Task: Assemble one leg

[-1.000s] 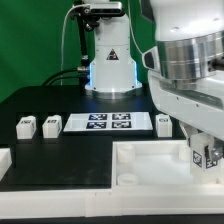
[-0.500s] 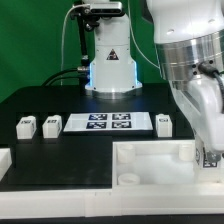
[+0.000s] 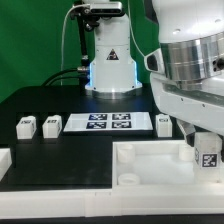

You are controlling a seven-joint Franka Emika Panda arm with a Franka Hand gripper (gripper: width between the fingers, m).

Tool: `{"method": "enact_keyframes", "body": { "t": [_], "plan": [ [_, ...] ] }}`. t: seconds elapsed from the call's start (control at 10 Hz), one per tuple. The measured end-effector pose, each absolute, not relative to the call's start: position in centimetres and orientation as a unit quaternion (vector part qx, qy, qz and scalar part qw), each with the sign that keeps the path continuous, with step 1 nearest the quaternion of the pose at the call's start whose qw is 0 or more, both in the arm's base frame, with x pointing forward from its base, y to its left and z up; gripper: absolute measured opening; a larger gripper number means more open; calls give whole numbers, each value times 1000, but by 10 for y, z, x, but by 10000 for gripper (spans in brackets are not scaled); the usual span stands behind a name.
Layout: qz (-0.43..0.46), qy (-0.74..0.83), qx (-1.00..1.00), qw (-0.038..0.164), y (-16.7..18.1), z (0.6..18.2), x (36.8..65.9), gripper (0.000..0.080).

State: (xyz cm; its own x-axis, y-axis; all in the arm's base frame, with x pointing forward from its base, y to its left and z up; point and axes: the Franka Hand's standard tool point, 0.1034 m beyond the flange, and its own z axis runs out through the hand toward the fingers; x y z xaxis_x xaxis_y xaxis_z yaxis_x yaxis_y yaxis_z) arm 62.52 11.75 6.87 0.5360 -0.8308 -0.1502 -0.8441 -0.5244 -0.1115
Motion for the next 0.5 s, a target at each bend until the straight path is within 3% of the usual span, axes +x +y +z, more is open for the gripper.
{"method": "enact_keyframes", "body": {
  "t": [0.2,0.4,0.5],
  "plan": [
    [25,363,-928,82,116,69,625,648],
    [2,180,-982,57,120,72,626,649],
    [-1,131,-990,54,121,73,626,649]
  ]
}}
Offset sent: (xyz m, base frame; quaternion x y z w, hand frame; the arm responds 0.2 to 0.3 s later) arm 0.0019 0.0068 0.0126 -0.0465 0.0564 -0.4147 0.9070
